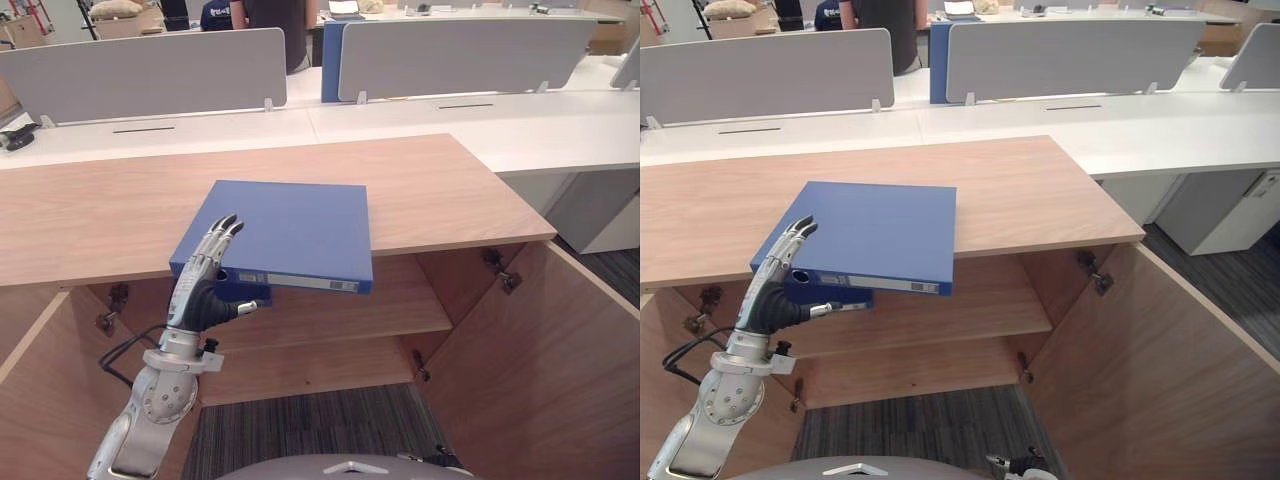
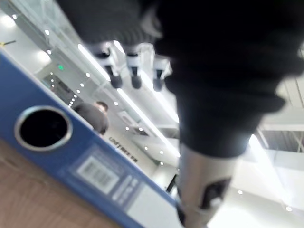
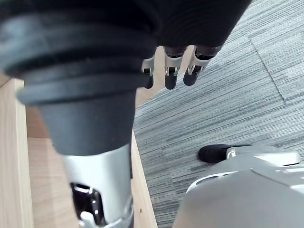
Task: Walk over to the cabinet, pick up the folder, carry it to the office cabinet, place the folder inside the office cabinet, then close the office cabinet door
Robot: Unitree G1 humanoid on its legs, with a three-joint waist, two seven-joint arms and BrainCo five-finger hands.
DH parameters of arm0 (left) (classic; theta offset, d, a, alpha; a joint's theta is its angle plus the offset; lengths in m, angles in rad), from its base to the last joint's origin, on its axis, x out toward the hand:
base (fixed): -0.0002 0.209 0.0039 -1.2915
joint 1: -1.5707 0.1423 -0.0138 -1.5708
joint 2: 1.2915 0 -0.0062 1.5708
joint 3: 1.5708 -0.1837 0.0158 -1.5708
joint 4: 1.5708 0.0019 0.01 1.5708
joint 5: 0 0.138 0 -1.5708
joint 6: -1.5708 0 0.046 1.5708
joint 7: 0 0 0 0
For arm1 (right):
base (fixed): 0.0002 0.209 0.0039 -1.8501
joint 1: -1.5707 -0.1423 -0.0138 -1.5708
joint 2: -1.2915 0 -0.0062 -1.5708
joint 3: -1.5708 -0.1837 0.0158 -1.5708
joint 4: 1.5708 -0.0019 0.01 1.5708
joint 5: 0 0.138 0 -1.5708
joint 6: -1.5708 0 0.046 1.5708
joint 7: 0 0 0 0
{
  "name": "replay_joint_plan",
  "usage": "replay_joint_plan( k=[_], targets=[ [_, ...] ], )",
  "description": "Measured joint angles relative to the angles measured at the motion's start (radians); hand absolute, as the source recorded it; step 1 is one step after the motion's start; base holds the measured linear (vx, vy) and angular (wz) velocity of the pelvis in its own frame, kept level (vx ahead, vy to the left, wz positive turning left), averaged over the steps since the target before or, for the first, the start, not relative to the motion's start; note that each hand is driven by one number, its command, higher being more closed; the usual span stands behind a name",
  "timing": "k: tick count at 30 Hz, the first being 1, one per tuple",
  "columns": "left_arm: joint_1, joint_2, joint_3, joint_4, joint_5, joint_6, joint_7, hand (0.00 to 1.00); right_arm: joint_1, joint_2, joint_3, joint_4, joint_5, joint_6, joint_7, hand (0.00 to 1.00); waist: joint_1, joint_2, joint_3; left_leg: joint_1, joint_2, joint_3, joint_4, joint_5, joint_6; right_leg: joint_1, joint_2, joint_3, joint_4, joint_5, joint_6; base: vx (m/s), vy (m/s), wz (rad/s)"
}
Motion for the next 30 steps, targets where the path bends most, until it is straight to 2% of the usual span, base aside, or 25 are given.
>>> replay_joint_plan(
  k=[7, 14, 22, 30],
  targets=[
    [-0.017, 0.036, -0.061, 0.001, 0.039, -0.011, -0.018, 0.0, -0.001, 0.0, 0.0, 0.0, 0.0, 0.002, 0.0, 0.0, -0.006, 0.0, 0.0, 0.003, 0.001, 0.001, -0.005, 0.0, 0.0, 0.001, 0.002, 0.001, -0.002, 0.003, -0.001, 0.0, 0.0, 0.0],
    [-0.037, 0.035, -0.122, 0.005, 0.157, -0.009, -0.002, 0.0, 0.0, 0.0, 0.018, 0.001, 0.0, 0.002, 0.0, 0.0, -0.009, 0.001, -0.002, 0.005, 0.0, 0.0, -0.009, 0.0, 0.0, 0.001, 0.002, 0.0, -0.002, 0.003, -0.001, -0.01, -0.009, 0.0],
    [-0.059, 0.031, -0.136, 0.021, 0.272, 0.027, 0.044, 0.0, 0.001, 0.0, 0.018, 0.001, 0.001, 0.002, 0.0, 0.0, -0.012, 0.0, -0.004, 0.005, -0.001, 0.0, -0.017, 0.001, 0.001, 0.001, 0.002, -0.001, -0.009, 0.004, -0.001, 0.0, 0.0, 0.0],
    [-0.072, 0.01, -0.137, 0.059, 0.349, 0.051, 0.063, 0.0, 0.0, 0.001, 0.018, 0.001, 0.003, 0.002, 0.0, 0.0, -0.016, 0.0, -0.004, 0.003, -0.002, 0.0, -0.018, 0.001, 0.001, 0.001, 0.002, -0.002, -0.015, 0.005, 0.0, 0.0, 0.0, 0.0]
  ],
)
